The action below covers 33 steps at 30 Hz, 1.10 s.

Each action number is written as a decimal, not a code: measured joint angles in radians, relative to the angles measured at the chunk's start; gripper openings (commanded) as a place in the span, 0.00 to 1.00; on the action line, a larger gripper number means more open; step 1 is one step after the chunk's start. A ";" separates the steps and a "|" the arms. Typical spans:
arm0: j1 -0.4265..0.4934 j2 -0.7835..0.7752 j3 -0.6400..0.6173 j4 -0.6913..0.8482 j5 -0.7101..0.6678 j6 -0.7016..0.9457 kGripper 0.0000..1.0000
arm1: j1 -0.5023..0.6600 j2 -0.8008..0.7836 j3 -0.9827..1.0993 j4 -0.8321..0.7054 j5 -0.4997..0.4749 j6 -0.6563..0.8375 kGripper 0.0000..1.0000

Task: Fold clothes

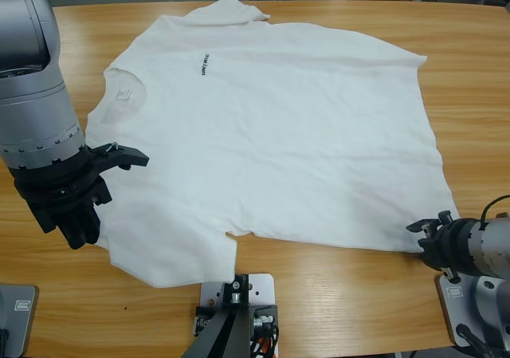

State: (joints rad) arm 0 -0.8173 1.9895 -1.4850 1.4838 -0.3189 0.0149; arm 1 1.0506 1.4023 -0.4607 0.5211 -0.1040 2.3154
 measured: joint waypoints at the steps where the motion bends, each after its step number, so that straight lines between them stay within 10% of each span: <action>1: 0.000 0.000 0.000 0.000 0.001 0.000 0.00 | 0.000 0.003 0.001 -0.004 0.000 0.000 0.35; 9: 0.000 0.000 0.000 0.000 0.007 0.000 0.00 | 0.007 0.002 0.015 -0.039 0.000 -0.032 0.00; 33: 0.000 -0.082 0.026 0.001 0.006 -0.057 0.00 | 0.008 -0.010 -0.060 0.057 -0.032 -0.287 0.00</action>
State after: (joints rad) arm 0 -0.8176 1.9077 -1.4586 1.4846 -0.3133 -0.0425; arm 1 1.0590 1.3926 -0.5206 0.5778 -0.1364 2.0283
